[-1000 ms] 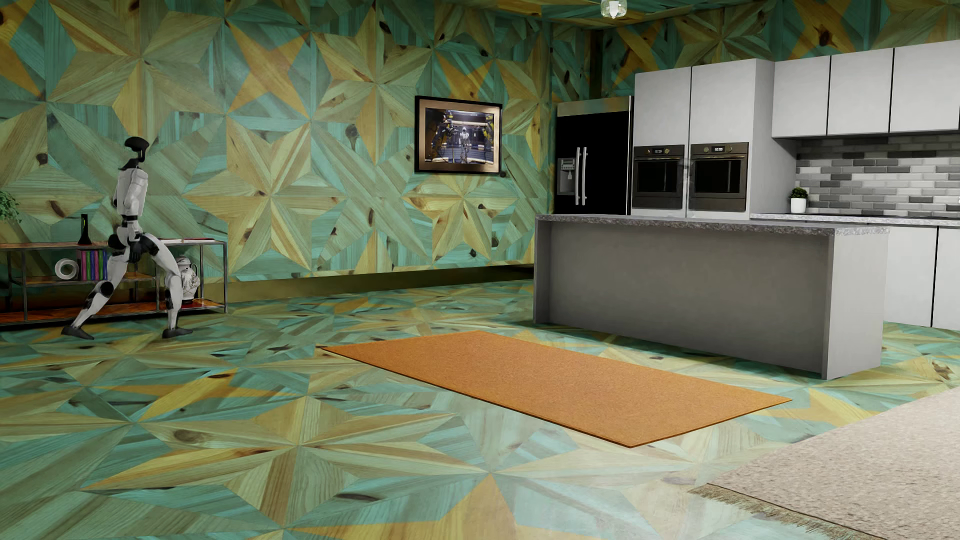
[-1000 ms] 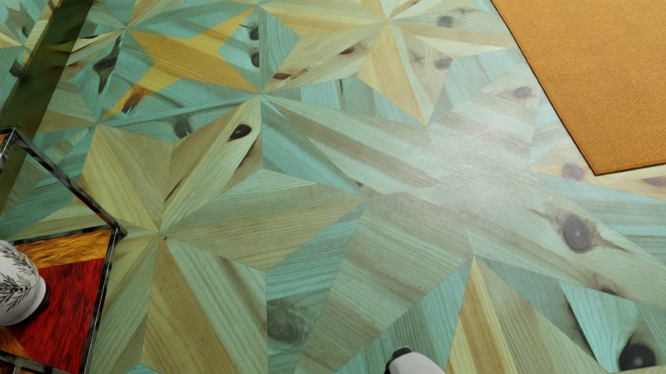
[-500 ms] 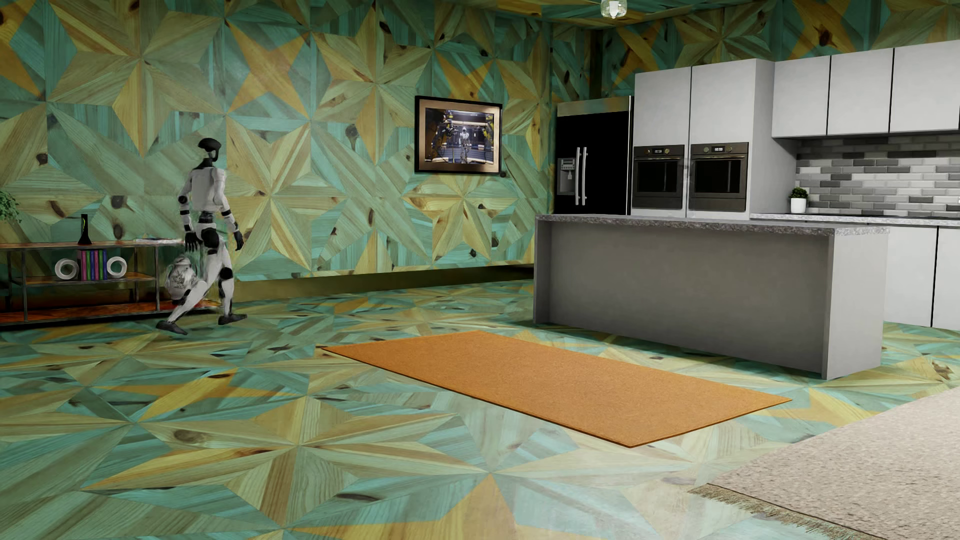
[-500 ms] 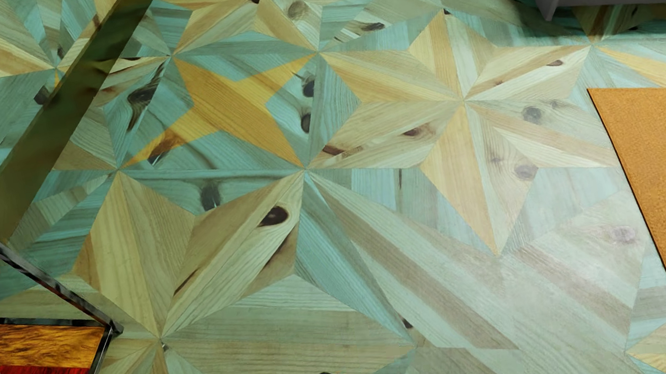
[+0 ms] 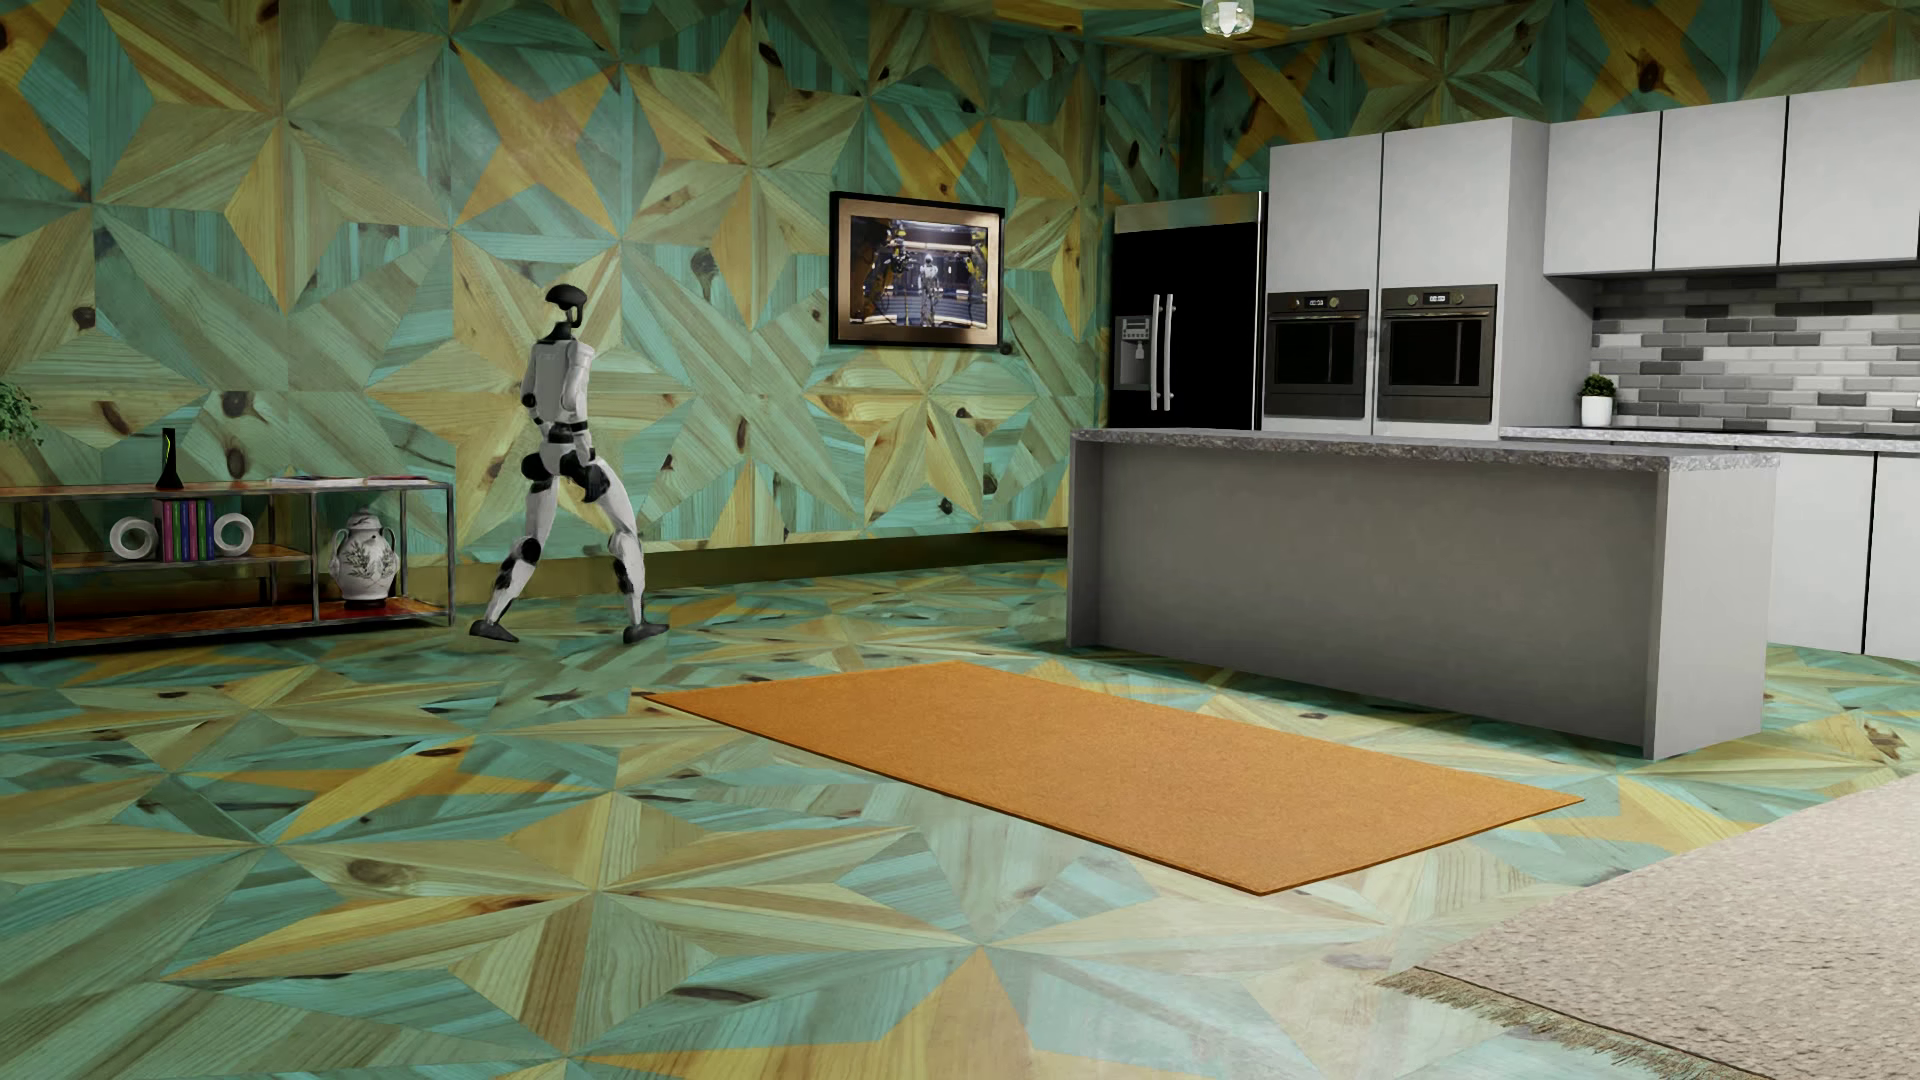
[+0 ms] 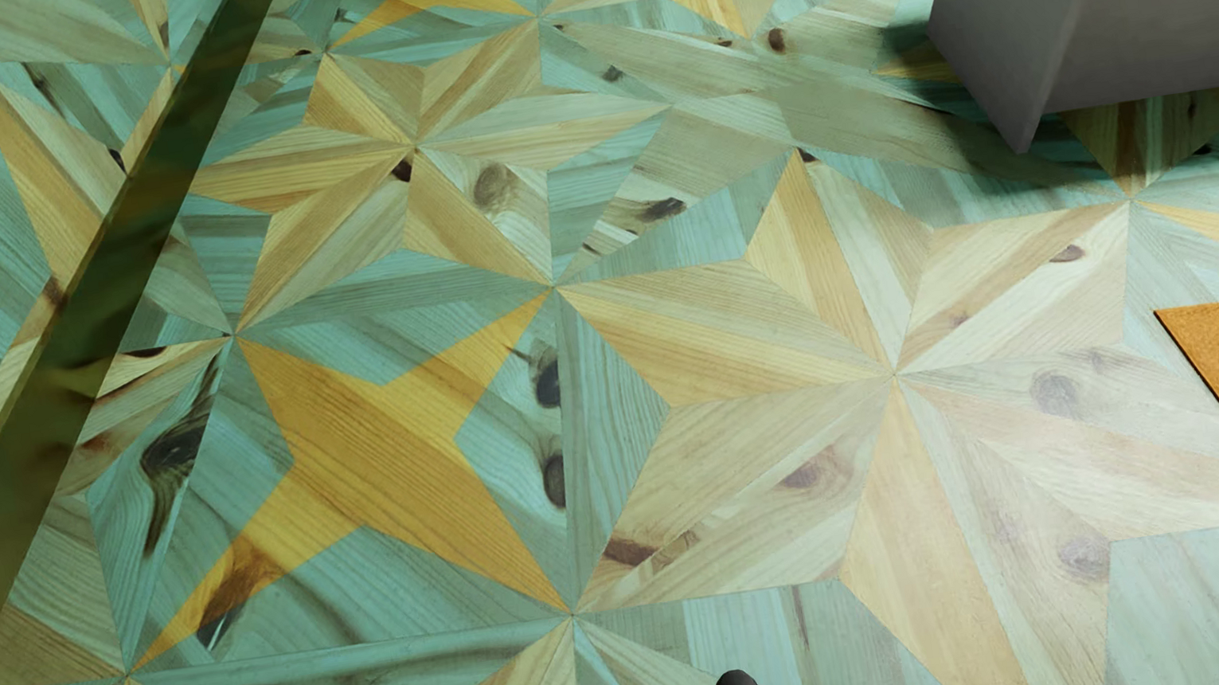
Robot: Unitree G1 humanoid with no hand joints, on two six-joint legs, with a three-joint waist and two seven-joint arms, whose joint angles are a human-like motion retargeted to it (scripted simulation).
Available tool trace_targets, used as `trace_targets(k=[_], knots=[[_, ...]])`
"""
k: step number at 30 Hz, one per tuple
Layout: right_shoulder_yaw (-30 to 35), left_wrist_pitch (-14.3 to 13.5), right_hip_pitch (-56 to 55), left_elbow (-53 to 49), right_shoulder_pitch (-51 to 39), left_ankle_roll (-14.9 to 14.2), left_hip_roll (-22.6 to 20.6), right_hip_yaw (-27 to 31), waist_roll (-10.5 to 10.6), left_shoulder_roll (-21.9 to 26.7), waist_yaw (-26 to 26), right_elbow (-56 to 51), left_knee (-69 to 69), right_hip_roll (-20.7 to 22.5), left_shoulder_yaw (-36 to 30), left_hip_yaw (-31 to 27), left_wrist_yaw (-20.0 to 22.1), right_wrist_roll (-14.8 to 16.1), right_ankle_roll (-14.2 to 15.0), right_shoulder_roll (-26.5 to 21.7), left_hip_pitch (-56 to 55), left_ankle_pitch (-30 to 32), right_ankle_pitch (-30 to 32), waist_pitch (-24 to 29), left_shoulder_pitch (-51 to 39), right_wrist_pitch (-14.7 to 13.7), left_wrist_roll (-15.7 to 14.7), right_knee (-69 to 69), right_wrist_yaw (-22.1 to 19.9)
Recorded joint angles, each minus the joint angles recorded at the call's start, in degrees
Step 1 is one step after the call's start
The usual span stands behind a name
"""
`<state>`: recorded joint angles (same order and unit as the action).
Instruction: Walk around the counter
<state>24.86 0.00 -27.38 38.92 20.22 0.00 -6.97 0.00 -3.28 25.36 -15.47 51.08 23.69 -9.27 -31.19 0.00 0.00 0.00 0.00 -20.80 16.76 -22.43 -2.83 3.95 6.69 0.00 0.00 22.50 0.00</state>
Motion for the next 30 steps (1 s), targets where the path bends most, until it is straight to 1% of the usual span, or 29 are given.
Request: trace_targets(k=[1, 2, 3, 4, 5, 6, 7, 8, 9, 10, 11, 12, 13, 14, 15, 16, 17, 18, 19, 20, 21, 22, 23, 24, 25, 26, 28, 29, 30], knots=[[0.1, 0.0, -1.24, -0.14, 0.29, 0.0, 1.17, 0.0, 0.09, -0.04, -1.29, 0.71, 0.55, -0.95, 0.67, 0.0, 0.0, 0.0, 0.0, -0.01, 2.58, 0.54, 3.23, -0.31, -0.89, 0.0, 0.0, -3.85, 0.0], [0.14, 0.0, -2.57, -0.56, 0.6, 0.0, 3.27, 0.0, 0.51, -0.39, -2.68, 1.52, 2.13, -1.06, 2.4, 0.0, 0.0, 0.0, 0.0, 0.16, 4.99, 3.26, -5.9, -0.17, -0.74, 0.0, 0.0, 9.25, 0.0], [0.57, 0.0, -4.03, -0.45, 0.88, 0.0, 5.35, 0.0, 1.01, -1.02, -3.46, 2.94, 5.58, -0.45, 3.54, 0.0, 0.0, 0.0, 0.0, 0.5, 6.11, 8.69, -7.86, -0.71, 0.38, 0.0, 0.0, 15.57, 0.0], [1.01, 0.0, -4.95, 1.83, 1.12, 0.0, 7.24, 0.0, 2.07, -2.31, -3.42, 5.01, 12.01, 1.14, 3.52, 0.0, 0.0, 0.0, 0.0, 0.75, 5.08, 17.97, -5.76, -1.66, 1.77, 0.0, 0.0, 21.69, 0.0], [1.13, 0.0, -3.72, 5.11, 0.88, 0.0, 8.49, 0.0, 3.06, -3.71, -2.47, 6.92, 21.89, 3.65, 3.79, 0.0, 0.0, 0.0, 0.0, 0.91, 2.18, 28.62, -6.58, -1.59, 2.89, 0.0, 0.0, 26.38, 0.0], [0.22, 0.0, -0.14, 7.16, 0.55, 0.0, 9.09, 0.0, 3.47, -4.11, -1.27, 6.92, 34.83, 6.58, 3.64, 0.0, 0.0, 0.0, 0.0, 1.21, -3.19, 34.94, -9.5, -0.73, 4.07, 0.0, 0.0, 27.82, 0.0], [-0.66, 0.0, 4.88, 8.8, 0.47, 0.0, 9.14, 0.0, 3.73, -4.35, 0.58, 5.41, 47.01, 9.64, 1.71, 0.0, 0.0, 0.0, 0.0, 1.41, -9.62, 34.22, -11.89, 0.33, 4.56, 0.0, 0.0, 26.38, 0.0], [-0.66, 0.0, 10.7, 10.88, 0.0, 0.0, 7.39, 0.0, 2.83, -5.13, 3.72, 3.94, 53.91, 10.46, 0.29, 0.0, 0.0, 0.0, 0.0, 1.45, -15.53, 29.5, -12.92, 1.08, 4.72, 0.0, 0.0, 23.75, 0.0], [-0.68, 0.0, 16.21, 10.83, -0.69, 0.0, 5.15, 0.0, 1.43, -5.52, 7.21, 1.56, 55.46, 10.38, 0.26, 0.0, 0.0, 0.0, 0.0, 1.31, -21.76, 27.16, -13.22, 1.35, 6.06, 0.0, 0.0, 20.58, 0.0], [-1.02, 0.0, 22.07, 11.07, -1.0, 0.0, 3.64, 0.0, 0.41, -5.76, 10.82, -1.26, 50.87, 10.45, -0.24, 0.0, 0.0, 0.0, 0.0, 0.88, -27.04, 28.5, -13.35, 1.5, 7.64, 0.0, 0.0, 16.6, 0.0], [-1.84, 0.0, 27.19, 13.2, -1.53, 0.0, 2.61, 0.0, -0.33, -6.45, 13.59, -3.95, 41.92, 10.28, -0.52, 0.0, 0.0, 0.0, 0.0, 0.49, -31.89, 31.7, -13.58, 1.45, 8.7, 0.0, 0.0, 13.16, 0.0], [-2.45, 0.0, 31.95, 13.03, -2.24, 0.0, 1.87, 0.0, -1.26, -5.67, 16.0, -6.7, 30.96, 9.38, -2.84, 0.0, 0.0, 0.0, 0.0, 0.21, -35.82, 34.75, -14.31, 1.42, 10.02, 0.0, 0.0, 10.53, 0.0], [-3.06, 0.0, 36.96, 13.25, -3.13, 0.0, 1.96, 0.0, -1.91, -5.49, 18.74, -8.8, 19.31, 8.48, -3.07, 0.0, 0.0, 0.0, 0.0, -0.07, -37.92, 34.35, -15.7, 1.53, 11.3, 0.0, 0.0, 8.32, 0.0], [-3.87, 0.0, 39.99, 13.25, -4.68, 0.0, 3.0, 0.0, -1.48, -5.48, 20.32, -10.37, 9.68, 8.64, -3.31, 0.0, 0.0, 0.0, 0.0, -0.66, -40.72, 27.26, -17.46, 0.97, 11.94, 0.0, 0.0, 7.24, 0.0], [-4.9, 0.0, 42.38, 13.3, -6.13, 0.0, 4.19, 0.0, -1.14, -5.4, 21.93, -11.44, 4.01, 8.41, -3.8, 0.0, 0.0, 0.0, 0.0, -1.14, -42.86, 14.77, -19.01, 0.49, 12.39, 0.0, 0.0, 7.26, 0.0], [-5.84, 0.0, 44.43, 13.1, -7.29, 0.0, 5.53, 0.0, -1.2, -5.09, 23.44, -11.69, 3.01, 7.55, -4.54, 0.0, 0.0, 0.0, 0.0, -1.32, -44.62, 5.65, -19.33, 0.26, 13.0, 0.0, 0.0, 8.4, 0.0], [-6.89, 0.0, 46.75, 12.96, -7.87, 0.0, 6.08, 0.0, -1.71, -4.74, 24.98, -11.18, 3.43, 6.18, -5.04, 0.0, 0.0, 0.0, 0.0, -1.16, -45.95, 7.46, -17.47, 0.46, 13.65, 0.0, 0.0, 9.77, 0.0], [-7.92, 0.0, 48.44, 13.35, -7.63, 0.0, 5.36, 0.0, -2.58, -4.6, 25.84, -10.1, 5.67, 4.33, -5.23, 0.0, 0.0, 0.0, 0.0, -0.76, -47.49, 17.85, -12.63, 0.38, 14.13, 0.0, 0.0, 12.43, 0.0], [-8.46, 0.0, 47.52, 14.04, -6.64, 0.0, 3.21, 0.0, -4.11, -4.66, 25.52, -8.78, 10.18, 2.02, -5.36, 0.0, 0.0, 0.0, 0.0, -0.25, -48.96, 29.29, -4.52, -0.43, 14.4, 0.0, 0.0, 18.17, 0.0], [-7.35, 0.0, 43.97, 15.28, -5.66, 0.0, 0.58, 0.0, -5.9, -4.58, 24.28, -6.28, 14.55, 0.24, -4.98, 0.0, 0.0, 0.0, 0.0, 0.17, -48.89, 35.43, 4.55, -0.96, 14.18, 0.0, 0.0, 27.42, 0.0], [-5.32, 0.0, 38.04, 16.41, -4.66, 0.0, -1.81, 0.0, -7.12, -4.27, 22.59, -3.97, 17.44, -0.54, -3.82, 0.0, 0.0, 0.0, 0.0, 0.18, -47.03, 35.66, 8.86, -1.1, 13.31, 0.0, 0.0, 39.08, 0.0], [-4.31, 0.0, 31.02, 16.72, -3.44, 0.0, -4.19, 0.0, -7.99, -4.26, 20.4, -3.67, 17.53, -0.91, -1.86, 0.0, 0.0, 0.0, 0.0, 0.11, -43.27, 33.45, 5.29, -0.67, 12.04, 0.0, 0.0, 50.2, 0.0], [-2.62, 0.0, 25.13, 16.74, -2.6, 0.0, -5.18, 0.0, -8.03, -4.32, 17.29, -3.25, 15.29, -0.03, -0.09, 0.0, 0.0, 0.0, 0.0, -0.07, -37.08, 29.96, -2.67, 0.31, 10.57, 0.0, 0.0, 57.14, 0.0], [-1.43, 0.0, 19.04, 15.31, -1.39, 0.0, -5.36, 0.0, -7.38, -3.71, 13.65, -2.88, 11.84, 1.63, -0.27, 0.0, 0.0, 0.0, 0.0, -0.34, -30.53, 25.63, -8.5, 0.61, 9.01, 0.0, 0.0, 59.52, 0.0], [-0.76, 0.0, 14.08, 12.18, 0.08, 0.0, -4.91, 0.0, -6.54, -2.73, 9.83, -1.87, 8.32, 3.12, -0.11, 0.0, 0.0, 0.0, 0.0, -0.69, -23.76, 21.41, -10.91, 1.03, 8.11, 0.0, 0.0, 57.22, 0.0], [-0.61, 0.0, 10.24, 8.44, 1.56, 0.0, -3.79, 0.0, -5.58, -1.89, 6.1, -0.45, 4.63, 4.31, 1.26, 0.0, 0.0, 0.0, 0.0, -1.11, -17.03, 16.8, -11.25, 1.42, 7.62, 0.0, 0.0, 50.78, 0.0], [-0.55, 0.0, 3.71, 2.58, 4.36, 0.0, -1.61, 0.0, -4.57, -0.87, 0.63, 1.72, 0.13, 4.08, 4.18, 0.0, 0.0, 0.0, 0.0, -2.03, -5.99, 5.06, -9.37, 0.82, 5.61, 0.0, 0.0, 32.23, 0.0], [-0.46, 0.0, 1.63, 0.03, 5.24, 0.0, -1.07, 0.0, -4.57, -0.43, -1.28, 3.23, 0.36, 3.29, 5.4, 0.0, 0.0, 0.0, 0.0, -2.38, -2.42, 0.65, -8.39, -0.07, 3.98, 0.0, 0.0, 21.24, 0.0], [-0.36, 0.0, 0.61, -1.77, 6.06, 0.0, -0.88, 0.0, -4.89, -0.14, -2.64, 4.73, 0.84, 2.53, 6.66, 0.0, 0.0, 0.0, 0.0, -2.57, 0.14, -1.7, -4.98, -1.08, 2.27, 0.0, 0.0, 11.12, 0.0]])
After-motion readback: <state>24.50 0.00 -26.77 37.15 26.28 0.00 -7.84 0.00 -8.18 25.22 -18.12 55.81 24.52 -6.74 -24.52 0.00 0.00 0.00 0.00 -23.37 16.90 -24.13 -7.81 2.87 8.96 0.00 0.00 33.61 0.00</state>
